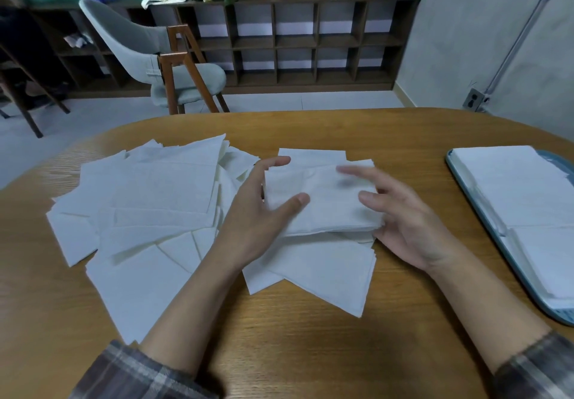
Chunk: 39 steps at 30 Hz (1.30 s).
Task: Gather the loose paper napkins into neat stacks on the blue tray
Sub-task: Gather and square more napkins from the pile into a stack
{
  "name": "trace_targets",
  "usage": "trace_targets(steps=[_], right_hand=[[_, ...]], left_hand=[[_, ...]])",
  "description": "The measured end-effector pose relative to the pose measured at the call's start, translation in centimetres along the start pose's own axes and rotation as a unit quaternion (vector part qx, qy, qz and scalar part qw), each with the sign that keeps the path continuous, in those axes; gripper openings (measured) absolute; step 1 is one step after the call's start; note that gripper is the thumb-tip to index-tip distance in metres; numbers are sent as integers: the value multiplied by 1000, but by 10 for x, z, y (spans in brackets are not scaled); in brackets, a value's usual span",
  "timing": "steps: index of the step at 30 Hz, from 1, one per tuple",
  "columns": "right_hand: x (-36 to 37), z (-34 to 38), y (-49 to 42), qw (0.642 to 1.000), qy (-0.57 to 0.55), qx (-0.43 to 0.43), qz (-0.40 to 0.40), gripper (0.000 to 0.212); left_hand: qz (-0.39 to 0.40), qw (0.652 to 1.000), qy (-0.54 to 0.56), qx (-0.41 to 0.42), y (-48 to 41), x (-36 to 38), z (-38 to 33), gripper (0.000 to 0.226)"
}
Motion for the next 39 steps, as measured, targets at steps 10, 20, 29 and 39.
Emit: trace_targets(steps=[10, 20, 29, 39], right_hand=[[-39, 25, 4, 942, 259, -121, -174, 33], [-36, 26, 3, 930, 294, -131, -178, 31], [-29, 22, 0, 950, 258, -124, -124, 22], [-11, 1, -1, 973, 209, -64, -70, 22]], left_hand=[[47, 945, -241, 215, 12, 36, -24, 35], [98, 914, -325, 224, 12, 52, -16, 22], [65, 981, -98, 153, 12, 21, -29, 7], [9, 996, 0, 88, 7, -2, -25, 10]])
Point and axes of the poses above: each hand's wrist, its own y-axis away from the middle knuckle, its own x-axis out of the palm, z = x × y, the point moved 9 cm from there along -y, towards the middle knuckle, and after that the axes turned 14 degrees about -y, right-handed, at the moved point
